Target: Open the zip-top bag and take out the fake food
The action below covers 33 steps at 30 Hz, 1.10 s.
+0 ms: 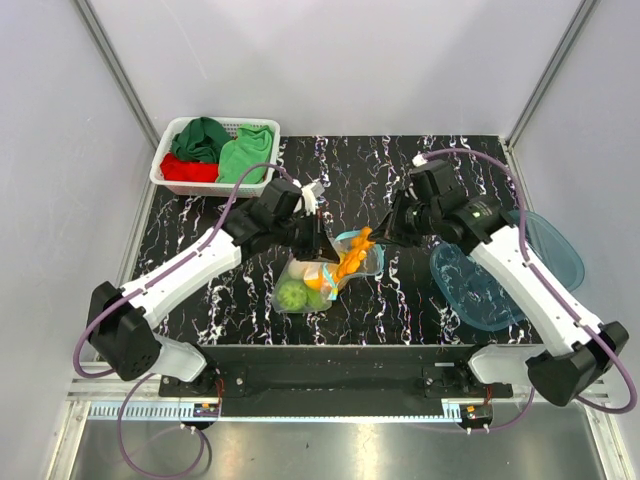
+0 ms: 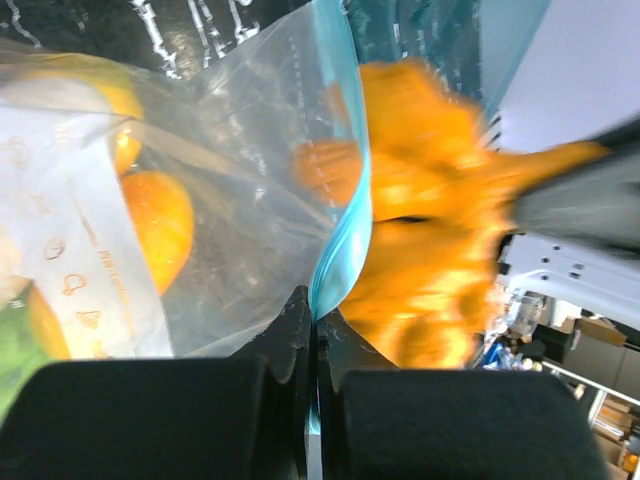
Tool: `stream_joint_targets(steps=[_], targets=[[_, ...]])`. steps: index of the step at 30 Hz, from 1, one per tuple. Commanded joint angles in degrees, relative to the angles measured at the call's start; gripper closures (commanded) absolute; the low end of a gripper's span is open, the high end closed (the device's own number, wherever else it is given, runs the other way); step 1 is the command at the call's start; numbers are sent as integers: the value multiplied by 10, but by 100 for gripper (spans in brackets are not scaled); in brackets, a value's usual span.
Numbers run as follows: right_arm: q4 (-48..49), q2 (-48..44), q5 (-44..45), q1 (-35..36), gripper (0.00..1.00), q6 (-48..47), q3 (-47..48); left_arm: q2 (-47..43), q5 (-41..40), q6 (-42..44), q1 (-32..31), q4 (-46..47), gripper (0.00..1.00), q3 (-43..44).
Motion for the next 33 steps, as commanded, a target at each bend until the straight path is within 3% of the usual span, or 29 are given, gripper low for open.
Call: stream_joint_targets(steps=[1, 4, 9, 13, 20, 24, 27, 29, 31, 32, 33], targets=[[-92, -42, 75, -5, 100, -30, 64, -21, -19, 23, 3, -18, 100, 18], [-145, -72, 111, -16, 100, -37, 76, -27, -22, 33, 10, -27, 100, 18], [-212, -134, 249, -41, 100, -20, 47, -36, -19, 50, 23, -36, 100, 21], [-235, -163, 325, -112, 100, 7, -2, -31, -15, 65, 25, -45, 100, 34], [-258, -134, 409, -268, 100, -29, -29, -58, 7, 78, 26, -49, 100, 21], [-248, -78, 442, -295, 100, -72, -35, -59, 22, 86, 26, -57, 100, 22], [-233, -28, 460, -305, 95, -105, -42, -61, 26, 98, 25, -57, 100, 26], [-231, 9, 498, -305, 88, -126, -41, -60, 20, 110, 25, -63, 100, 39], [-227, 30, 502, -305, 68, -158, -26, -59, 22, 111, 25, -66, 100, 43], [-235, 47, 498, -305, 45, -162, -1, -62, 24, 111, 24, -66, 100, 42], [-238, 54, 487, -305, 38, -176, 12, -63, 23, 112, 25, -65, 100, 42]])
